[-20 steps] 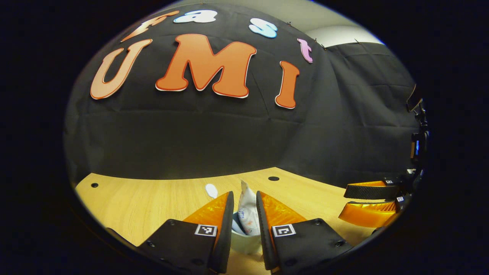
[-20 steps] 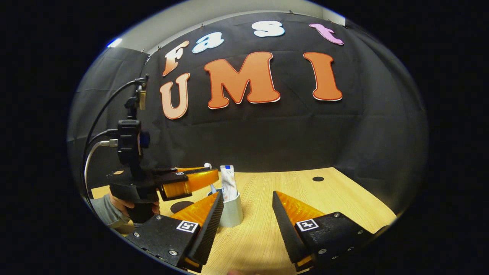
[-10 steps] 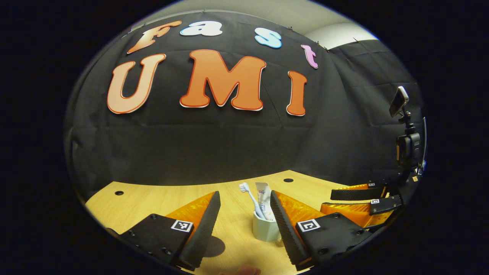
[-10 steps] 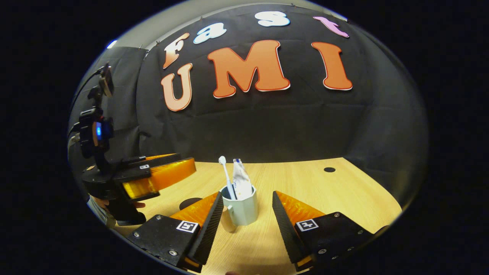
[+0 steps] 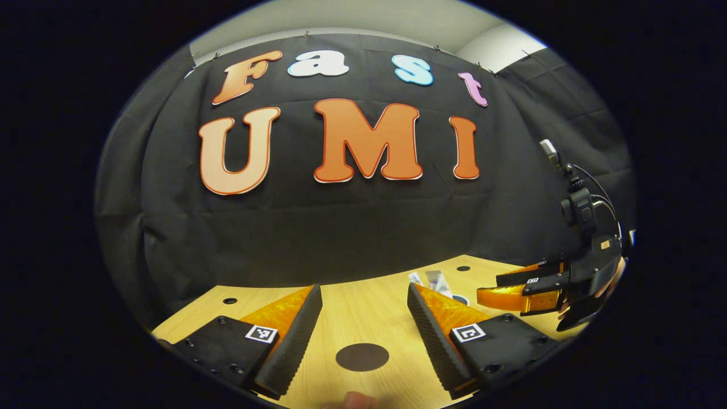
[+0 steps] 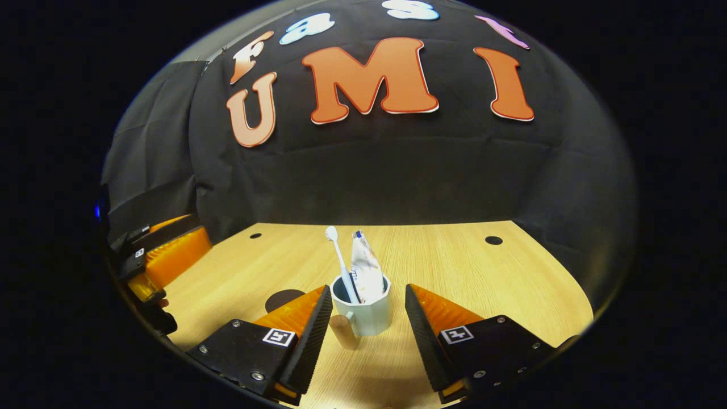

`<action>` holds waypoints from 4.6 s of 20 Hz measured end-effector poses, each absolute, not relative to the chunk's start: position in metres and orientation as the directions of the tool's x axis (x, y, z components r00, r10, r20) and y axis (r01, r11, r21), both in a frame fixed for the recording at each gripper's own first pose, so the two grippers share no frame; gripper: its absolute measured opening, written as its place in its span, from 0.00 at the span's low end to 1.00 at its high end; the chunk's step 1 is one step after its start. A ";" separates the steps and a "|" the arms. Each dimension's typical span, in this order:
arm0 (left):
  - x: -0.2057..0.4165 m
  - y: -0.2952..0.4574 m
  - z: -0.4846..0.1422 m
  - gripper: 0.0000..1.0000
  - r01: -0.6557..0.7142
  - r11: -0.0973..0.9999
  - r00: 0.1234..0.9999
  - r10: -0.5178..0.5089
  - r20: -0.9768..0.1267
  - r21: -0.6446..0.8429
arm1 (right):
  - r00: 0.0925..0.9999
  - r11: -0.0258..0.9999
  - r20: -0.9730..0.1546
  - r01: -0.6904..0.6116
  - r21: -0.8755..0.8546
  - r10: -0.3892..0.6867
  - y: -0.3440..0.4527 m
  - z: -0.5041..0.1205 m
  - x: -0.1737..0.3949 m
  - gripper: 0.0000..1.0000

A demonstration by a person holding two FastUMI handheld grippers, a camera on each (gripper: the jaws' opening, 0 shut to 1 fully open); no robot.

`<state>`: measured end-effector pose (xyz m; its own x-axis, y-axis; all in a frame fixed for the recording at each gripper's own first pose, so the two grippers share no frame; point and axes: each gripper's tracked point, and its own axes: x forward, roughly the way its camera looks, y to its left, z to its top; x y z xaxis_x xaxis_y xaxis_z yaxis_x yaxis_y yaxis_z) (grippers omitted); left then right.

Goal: Put the toothbrush and toothpaste on the desktop into the cup, then pick up the cup and place it on the coaster on the desktop.

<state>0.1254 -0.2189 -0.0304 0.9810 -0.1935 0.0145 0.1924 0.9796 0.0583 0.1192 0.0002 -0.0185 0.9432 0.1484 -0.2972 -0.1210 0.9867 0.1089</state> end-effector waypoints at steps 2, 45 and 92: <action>0.121 -0.209 -0.033 0.96 0.180 0.982 0.983 -0.181 0.013 0.056 | 0.921 0.986 -0.359 -0.119 0.113 0.152 0.004 -0.025 0.124 0.78; 0.079 -0.110 -0.066 0.96 0.030 0.998 0.999 -0.028 -0.040 0.047 | 0.587 0.997 -0.809 -0.072 -0.034 0.015 0.027 -0.119 0.153 0.23; 0.079 -0.101 -0.101 0.96 0.027 0.999 0.993 -0.023 -0.114 0.031 | 0.546 0.927 -0.832 -0.354 -0.122 0.099 0.029 -0.135 0.171 0.33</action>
<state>0.0793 -0.1009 -0.1010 0.9932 -0.0228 -0.1142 0.0265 0.9992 0.0309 0.1708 0.0288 -0.1347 0.5464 0.0988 -0.8317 -0.3539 0.9272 -0.1224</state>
